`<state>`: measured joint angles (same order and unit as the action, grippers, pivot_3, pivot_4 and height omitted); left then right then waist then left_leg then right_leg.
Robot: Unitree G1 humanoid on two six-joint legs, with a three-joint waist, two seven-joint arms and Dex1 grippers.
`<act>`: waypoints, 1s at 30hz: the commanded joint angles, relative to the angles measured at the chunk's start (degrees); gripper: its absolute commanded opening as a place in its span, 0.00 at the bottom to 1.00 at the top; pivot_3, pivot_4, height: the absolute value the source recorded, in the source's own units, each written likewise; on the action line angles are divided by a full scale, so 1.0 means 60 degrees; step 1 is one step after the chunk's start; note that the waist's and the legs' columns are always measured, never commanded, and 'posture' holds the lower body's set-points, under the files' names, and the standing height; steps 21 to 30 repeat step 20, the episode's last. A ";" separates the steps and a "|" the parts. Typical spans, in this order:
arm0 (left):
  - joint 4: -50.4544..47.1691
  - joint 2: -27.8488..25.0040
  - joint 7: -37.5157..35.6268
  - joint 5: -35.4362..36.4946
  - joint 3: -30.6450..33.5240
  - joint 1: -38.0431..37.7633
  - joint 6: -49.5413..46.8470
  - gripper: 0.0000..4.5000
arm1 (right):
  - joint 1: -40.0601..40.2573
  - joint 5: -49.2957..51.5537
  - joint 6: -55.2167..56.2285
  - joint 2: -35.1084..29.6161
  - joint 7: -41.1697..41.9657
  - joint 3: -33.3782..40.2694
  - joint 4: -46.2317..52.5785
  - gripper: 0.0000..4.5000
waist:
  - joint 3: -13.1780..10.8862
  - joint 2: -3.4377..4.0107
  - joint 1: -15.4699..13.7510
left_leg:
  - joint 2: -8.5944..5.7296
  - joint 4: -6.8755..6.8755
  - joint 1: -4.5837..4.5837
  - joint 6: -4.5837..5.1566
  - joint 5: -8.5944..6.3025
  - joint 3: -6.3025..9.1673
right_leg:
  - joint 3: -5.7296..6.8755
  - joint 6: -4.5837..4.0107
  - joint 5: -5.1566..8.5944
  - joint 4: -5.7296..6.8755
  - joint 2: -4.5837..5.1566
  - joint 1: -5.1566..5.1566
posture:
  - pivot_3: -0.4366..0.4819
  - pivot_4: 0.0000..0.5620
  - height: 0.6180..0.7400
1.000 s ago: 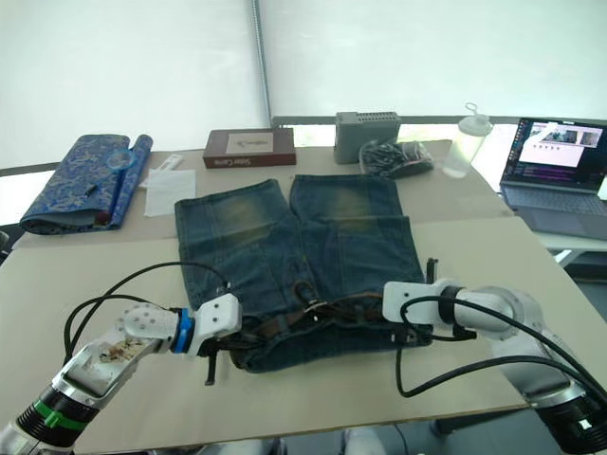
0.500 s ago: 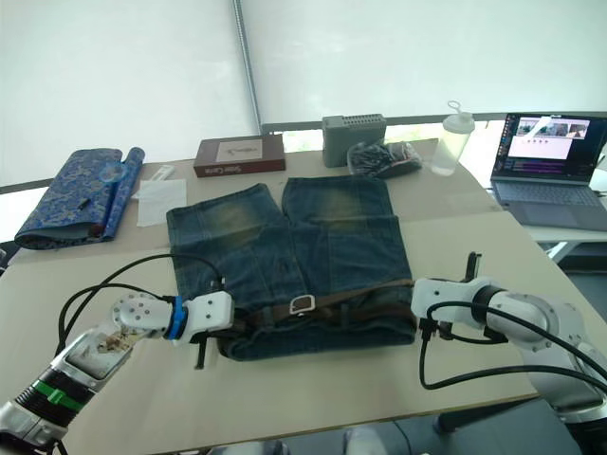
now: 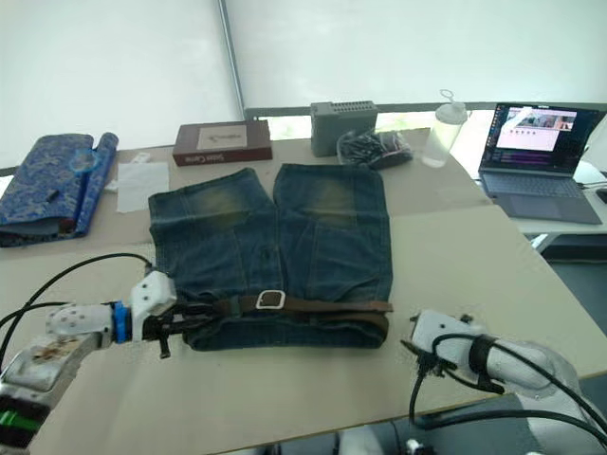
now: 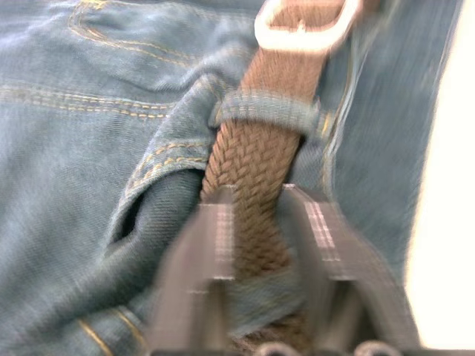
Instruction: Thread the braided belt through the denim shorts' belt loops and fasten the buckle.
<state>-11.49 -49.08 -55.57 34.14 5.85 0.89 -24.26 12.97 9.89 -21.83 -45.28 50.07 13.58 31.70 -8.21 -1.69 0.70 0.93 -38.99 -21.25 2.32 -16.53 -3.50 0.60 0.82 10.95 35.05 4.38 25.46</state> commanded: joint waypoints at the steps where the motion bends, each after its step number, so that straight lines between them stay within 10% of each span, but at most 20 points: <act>1: -0.1774 0.0042 0.1228 0.2369 0.2062 -0.0634 -0.2065 0.72 | 0.0233 0.2372 -0.1272 0.0228 0.0454 0.1304 0.0923 0.86 | -0.0009 -0.0011 -0.0041 | -0.0002 -0.0001 -0.0004 -0.0010 -0.0007 0.0010 | 0.0002 -0.0005 -0.0006 -0.0010 0.0010 -0.0009 | 0.48 0.27 1.00; 4: -0.2947 0.0336 0.2533 0.3575 0.3535 -0.1874 -0.3223 0.99 | 0.0274 0.3650 -0.1632 0.0454 0.0536 0.1840 0.1120 1.00 | -0.0015 -0.0017 -0.0099 | -0.0024 0.0000 0.0010 -0.0018 -0.0049 0.0013 | 0.0003 0.0011 0.0005 -0.0034 0.0050 -0.0038 | 0.48 0.27 1.00; 15: -0.3774 0.0784 0.0478 0.2112 0.5314 -0.5435 -0.1422 0.99 | 0.1798 0.3746 0.0134 -0.0269 0.2758 0.3640 -0.0374 1.00 | -0.0038 -0.0040 -0.0355 | -0.0047 -0.0012 0.0025 -0.0027 -0.0086 0.0003 | 0.0008 -0.0006 0.0099 -0.0060 0.0008 -0.0062 | 0.48 0.27 1.00; 30: -0.3704 0.0879 -0.0002 0.1836 0.5233 -0.5831 -0.1070 0.99 | 0.2286 0.3048 0.1441 -0.0266 0.3213 0.3672 -0.0986 1.00 | -0.0038 -0.0043 -0.0331 | -0.0037 -0.0026 0.0037 -0.0032 -0.0083 -0.0005 | 0.0002 0.0019 0.0118 -0.0031 0.0001 -0.0066 | 0.48 0.27 1.00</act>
